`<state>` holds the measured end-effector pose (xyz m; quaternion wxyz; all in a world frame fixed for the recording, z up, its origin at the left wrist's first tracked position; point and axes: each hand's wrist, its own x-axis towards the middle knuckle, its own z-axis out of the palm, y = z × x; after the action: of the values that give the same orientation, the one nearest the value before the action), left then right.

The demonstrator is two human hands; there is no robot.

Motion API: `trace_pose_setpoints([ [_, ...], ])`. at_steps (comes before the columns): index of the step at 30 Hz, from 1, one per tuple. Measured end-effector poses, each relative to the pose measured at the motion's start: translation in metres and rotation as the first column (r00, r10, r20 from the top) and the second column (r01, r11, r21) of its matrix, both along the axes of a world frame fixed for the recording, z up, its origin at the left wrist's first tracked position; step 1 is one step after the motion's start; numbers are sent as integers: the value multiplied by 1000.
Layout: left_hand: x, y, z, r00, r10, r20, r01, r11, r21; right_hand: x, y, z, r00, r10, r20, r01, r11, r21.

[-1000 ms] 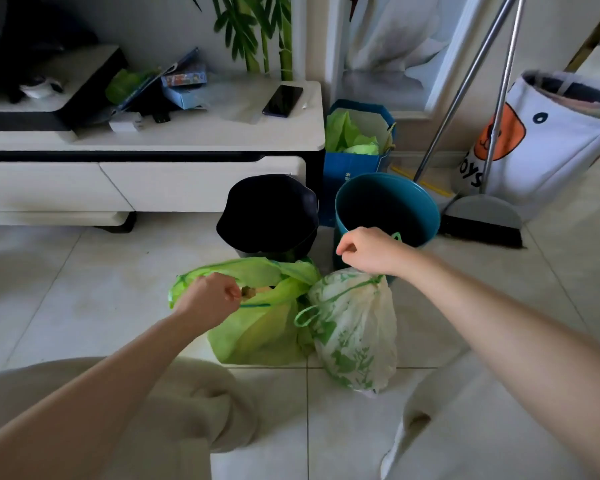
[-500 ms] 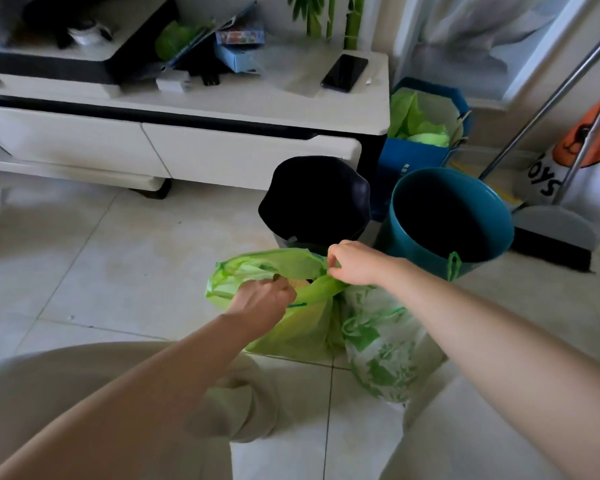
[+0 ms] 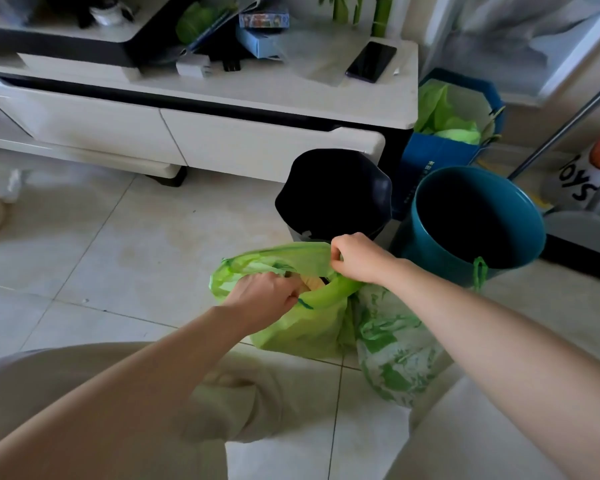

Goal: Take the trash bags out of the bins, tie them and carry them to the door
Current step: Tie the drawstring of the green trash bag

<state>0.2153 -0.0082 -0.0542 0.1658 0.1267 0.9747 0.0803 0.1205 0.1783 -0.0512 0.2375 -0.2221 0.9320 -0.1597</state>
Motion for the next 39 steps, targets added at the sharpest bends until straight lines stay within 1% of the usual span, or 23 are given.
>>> trace_pose_setpoints([
  [3,5,-1,12,998,-21,66,24,999,-35,9,-2,6,999,3,-36,-6,997,-79],
  [6,12,-3,24,996,-55,76,60,996,-63,15,-4,16,997,-49,-65,39,988,-148],
  [8,18,-6,31,992,-76,97,84,993,-87,17,-4,23,994,-86,-73,74,986,-152],
  [11,27,-16,45,981,-109,160,129,984,-122,18,-4,32,986,-104,-131,84,986,-144],
  [14,29,-24,62,980,-80,180,103,987,-124,21,-3,46,976,-128,-179,98,981,-165],
  [16,27,-28,75,983,-46,177,62,994,-90,24,-1,57,966,-143,-215,104,978,-182],
  [19,25,-41,86,978,4,209,-16,998,55,30,4,73,957,-142,-255,94,977,-192],
  [21,25,-46,92,978,26,208,-52,991,121,33,9,80,946,-156,-282,100,974,-205],
  [23,24,-44,100,976,57,209,-102,971,216,35,14,85,935,-191,-300,115,960,-254],
  [26,23,-39,110,970,112,214,-185,914,360,37,14,94,927,-294,-232,196,908,-371],
  [28,21,-36,115,970,139,201,-211,892,399,39,11,102,924,-349,-157,253,865,-433],
  [31,17,-32,122,970,197,144,-242,849,469,42,7,115,925,-377,-57,295,802,-520],
  [33,15,-29,131,957,277,81,-272,770,578,45,6,128,922,-387,-27,300,755,-583],
  [35,15,-23,144,935,354,29,-267,648,713,49,8,142,918,-396,3,298,686,-664],
  [37,17,-18,155,915,403,-7,-230,536,812,53,10,155,921,-389,-7,258,625,-736],
  [38,17,-17,157,912,410,-10,-218,504,836,54,11,158,922,-386,-16,242,608,-757],
  [39,17,-15,157,915,404,-4,-214,492,844,55,11,158,923,-385,-13,239,599,-764],
])
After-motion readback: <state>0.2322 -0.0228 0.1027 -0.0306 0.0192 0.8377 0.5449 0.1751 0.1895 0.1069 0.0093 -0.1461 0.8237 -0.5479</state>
